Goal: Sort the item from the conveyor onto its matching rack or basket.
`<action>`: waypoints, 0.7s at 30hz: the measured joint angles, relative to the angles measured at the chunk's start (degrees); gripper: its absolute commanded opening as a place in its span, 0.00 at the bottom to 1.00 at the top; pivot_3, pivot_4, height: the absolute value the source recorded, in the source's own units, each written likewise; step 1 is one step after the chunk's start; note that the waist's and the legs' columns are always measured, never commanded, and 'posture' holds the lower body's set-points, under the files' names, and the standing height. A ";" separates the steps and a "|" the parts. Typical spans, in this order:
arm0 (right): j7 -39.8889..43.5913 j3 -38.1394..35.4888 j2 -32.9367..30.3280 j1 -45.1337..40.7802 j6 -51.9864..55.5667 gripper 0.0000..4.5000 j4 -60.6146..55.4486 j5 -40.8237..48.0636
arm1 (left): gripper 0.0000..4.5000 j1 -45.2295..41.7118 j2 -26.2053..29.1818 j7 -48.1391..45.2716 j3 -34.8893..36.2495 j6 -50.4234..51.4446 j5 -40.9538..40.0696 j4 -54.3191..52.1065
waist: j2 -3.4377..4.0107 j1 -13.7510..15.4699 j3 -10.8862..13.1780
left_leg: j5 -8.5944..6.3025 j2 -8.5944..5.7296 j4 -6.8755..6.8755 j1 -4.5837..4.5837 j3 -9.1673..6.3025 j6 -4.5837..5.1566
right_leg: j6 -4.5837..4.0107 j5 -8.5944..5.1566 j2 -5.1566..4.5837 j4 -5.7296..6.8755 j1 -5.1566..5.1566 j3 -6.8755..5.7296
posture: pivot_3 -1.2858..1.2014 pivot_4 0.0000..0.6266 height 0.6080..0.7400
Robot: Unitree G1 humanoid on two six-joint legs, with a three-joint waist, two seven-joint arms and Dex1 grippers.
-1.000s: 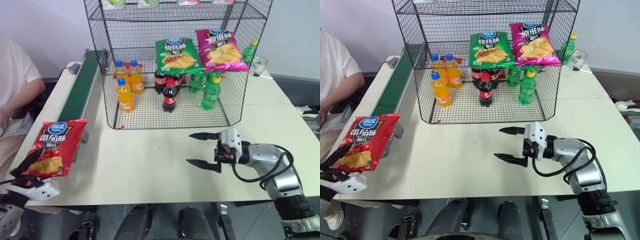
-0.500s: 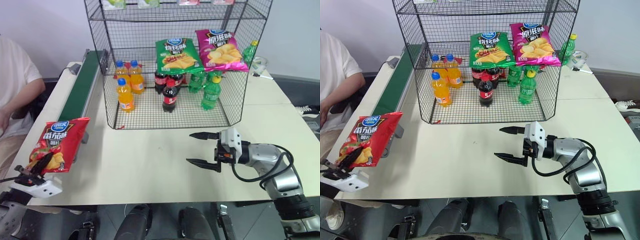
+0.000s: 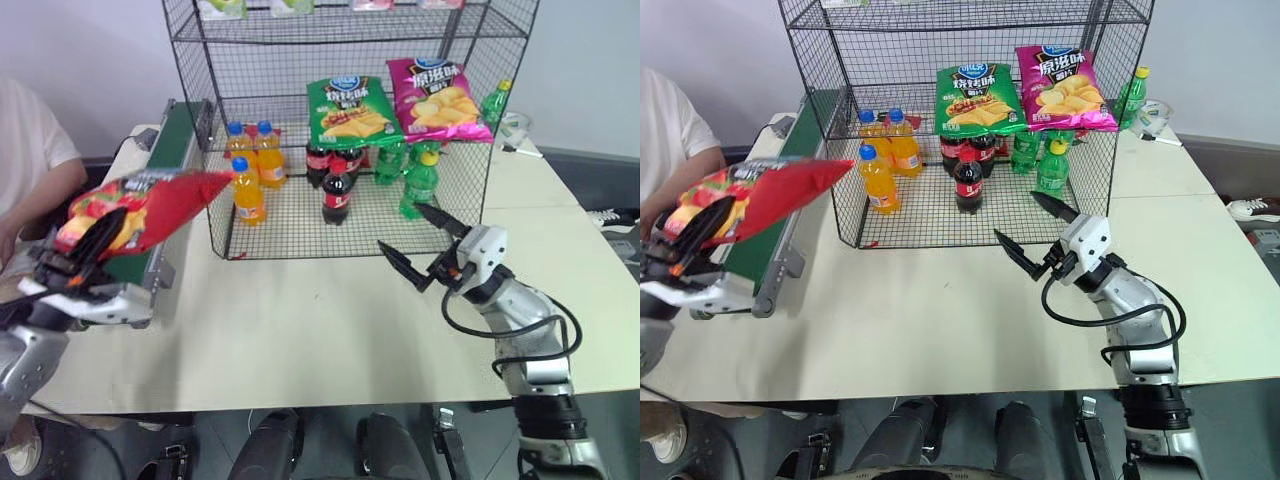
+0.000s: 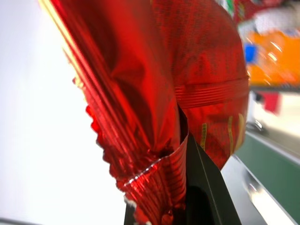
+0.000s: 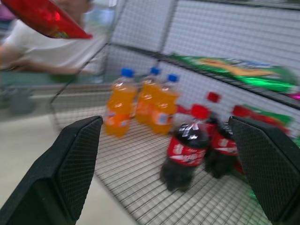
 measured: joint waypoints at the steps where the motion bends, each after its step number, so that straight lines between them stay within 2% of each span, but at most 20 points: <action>1: -1.86 0.29 0.95 0.02 -0.07 1.00 -0.66 -1.12 | 0.01 -2.89 -0.38 -1.03 -1.60 1.05 0.05 -0.75 | 0.00 0.04 0.00 | 0.03 0.00 0.00 0.00 -0.01 -0.04 | 0.00 0.00 0.03 0.02 0.00 0.00 | 0.52 0.24 1.00; 5: -7.28 1.01 2.78 -0.10 -0.17 1.00 -2.60 -4.40 | 0.01 -14.68 -2.34 -2.94 -7.43 4.20 1.66 -0.10 | -0.01 0.27 -0.01 | 0.08 -0.01 0.01 0.13 -0.01 -0.10 | -0.01 0.01 0.17 0.08 0.04 0.00 | 0.52 0.24 1.00; 12: -11.41 1.98 3.78 -0.37 -0.17 1.00 -3.17 -6.51 | 0.01 -33.36 -8.33 -0.18 -19.39 6.15 8.39 12.32 | -0.02 0.03 -0.01 | 0.14 -0.04 0.01 0.15 -0.01 -0.13 | 0.03 0.04 0.18 0.22 0.23 0.03 | 0.52 0.24 1.00; 21: -12.24 3.71 3.75 -0.35 0.22 1.00 -3.79 -6.68 | 0.01 -59.67 -16.19 14.49 -33.87 5.39 17.13 45.86 | -0.09 0.03 0.00 | 0.21 -0.10 0.03 0.14 -0.03 -0.21 | 0.09 0.01 0.17 0.42 0.16 0.03 | 0.52 0.24 1.00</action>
